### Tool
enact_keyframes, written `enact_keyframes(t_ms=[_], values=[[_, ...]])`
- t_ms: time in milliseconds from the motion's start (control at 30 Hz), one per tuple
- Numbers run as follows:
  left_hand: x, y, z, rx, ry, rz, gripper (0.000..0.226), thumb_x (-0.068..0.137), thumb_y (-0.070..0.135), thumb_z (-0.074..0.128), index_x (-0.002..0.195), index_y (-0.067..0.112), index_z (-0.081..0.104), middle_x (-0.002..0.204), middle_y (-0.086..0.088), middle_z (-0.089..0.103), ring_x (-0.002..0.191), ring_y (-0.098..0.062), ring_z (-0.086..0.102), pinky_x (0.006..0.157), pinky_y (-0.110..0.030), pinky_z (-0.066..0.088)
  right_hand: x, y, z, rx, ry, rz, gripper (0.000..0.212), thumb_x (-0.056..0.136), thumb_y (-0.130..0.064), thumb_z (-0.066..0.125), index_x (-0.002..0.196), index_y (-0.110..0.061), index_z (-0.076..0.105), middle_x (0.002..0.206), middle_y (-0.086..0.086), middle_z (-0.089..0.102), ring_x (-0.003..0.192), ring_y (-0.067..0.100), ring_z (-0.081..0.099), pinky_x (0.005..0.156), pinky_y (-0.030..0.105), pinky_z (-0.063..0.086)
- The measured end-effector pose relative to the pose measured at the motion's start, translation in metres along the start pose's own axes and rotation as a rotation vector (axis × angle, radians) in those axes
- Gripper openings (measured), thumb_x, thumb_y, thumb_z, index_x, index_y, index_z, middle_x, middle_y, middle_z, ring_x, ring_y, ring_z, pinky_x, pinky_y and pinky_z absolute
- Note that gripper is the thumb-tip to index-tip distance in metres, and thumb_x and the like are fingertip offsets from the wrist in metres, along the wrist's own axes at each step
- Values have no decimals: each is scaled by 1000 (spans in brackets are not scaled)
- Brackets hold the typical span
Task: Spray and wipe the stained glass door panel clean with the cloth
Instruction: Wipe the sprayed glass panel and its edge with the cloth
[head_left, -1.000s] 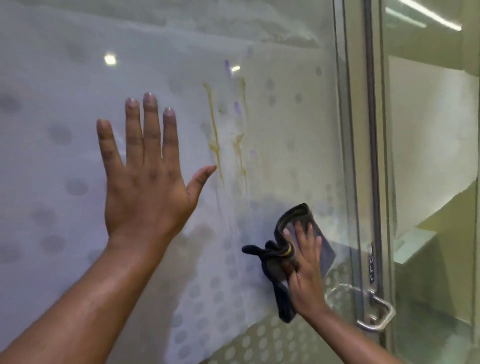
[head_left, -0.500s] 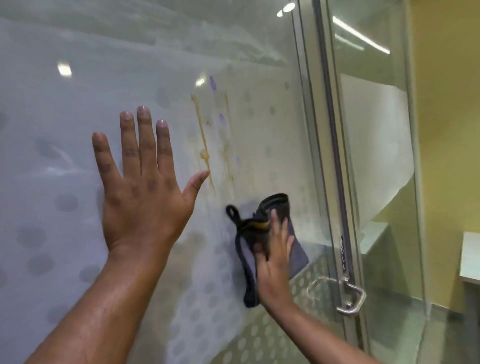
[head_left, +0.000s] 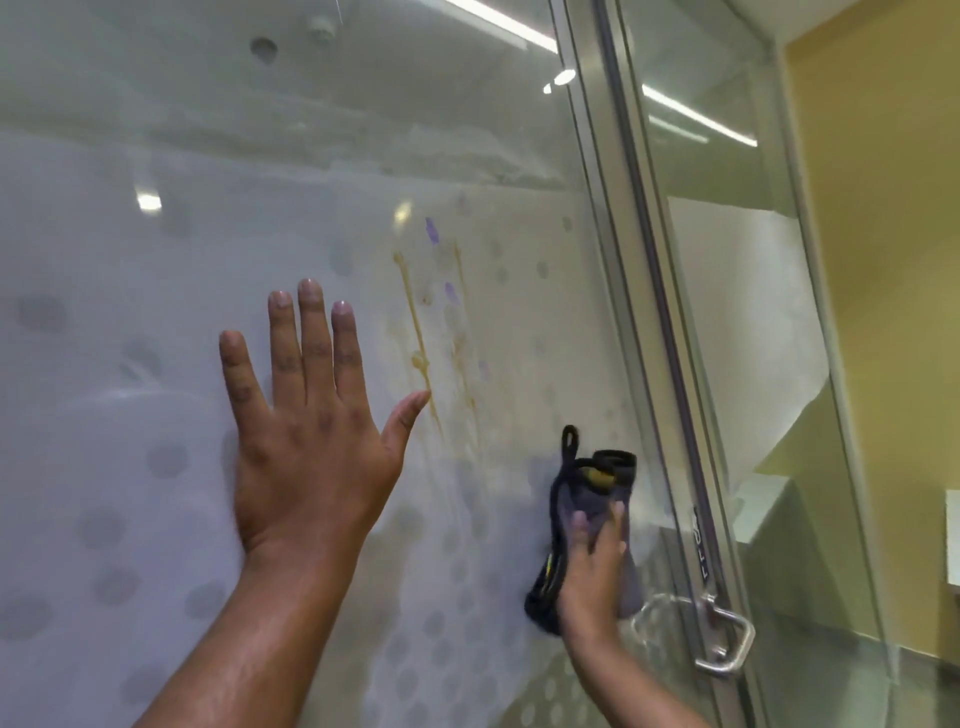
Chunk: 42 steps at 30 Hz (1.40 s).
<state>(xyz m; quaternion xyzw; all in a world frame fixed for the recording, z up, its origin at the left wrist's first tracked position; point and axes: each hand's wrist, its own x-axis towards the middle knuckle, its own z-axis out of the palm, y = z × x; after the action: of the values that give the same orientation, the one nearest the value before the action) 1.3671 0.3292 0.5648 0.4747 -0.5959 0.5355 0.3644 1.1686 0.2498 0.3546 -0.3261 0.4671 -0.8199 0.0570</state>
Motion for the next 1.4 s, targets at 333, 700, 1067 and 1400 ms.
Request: enact_keyframes(t_ms=[333,700,1067,1400], values=[[6,1,-4,17,-15,-2,97,108,70,9,175,1,-5,184,-26,-12,172,-44,-9,133,-68,-12,91,7,-26,4,-115,-25,46,111,-22,50,157,-21,46,155,6,58,147,33,51,124,55,34],[-1,-3,0,-48,16,23,94,110,67,16,175,2,0,184,-25,-7,173,-43,-5,134,-67,-12,5,-47,16,-77,-456,-690,74,96,-6,45,161,-42,36,170,-15,34,165,19,10,131,39,-10],[-1,-4,4,-33,43,22,92,111,65,16,175,0,1,184,-26,-6,173,-44,-4,134,-68,-10,133,-98,45,93,22,133,50,111,-38,48,154,-13,47,162,5,49,155,32,36,129,50,23],[0,-3,1,2,29,31,94,110,65,22,175,-2,3,184,-27,-4,173,-45,-2,136,-70,-7,222,-126,27,139,-162,9,47,111,-20,49,157,-14,44,158,15,52,148,36,46,123,55,36]])
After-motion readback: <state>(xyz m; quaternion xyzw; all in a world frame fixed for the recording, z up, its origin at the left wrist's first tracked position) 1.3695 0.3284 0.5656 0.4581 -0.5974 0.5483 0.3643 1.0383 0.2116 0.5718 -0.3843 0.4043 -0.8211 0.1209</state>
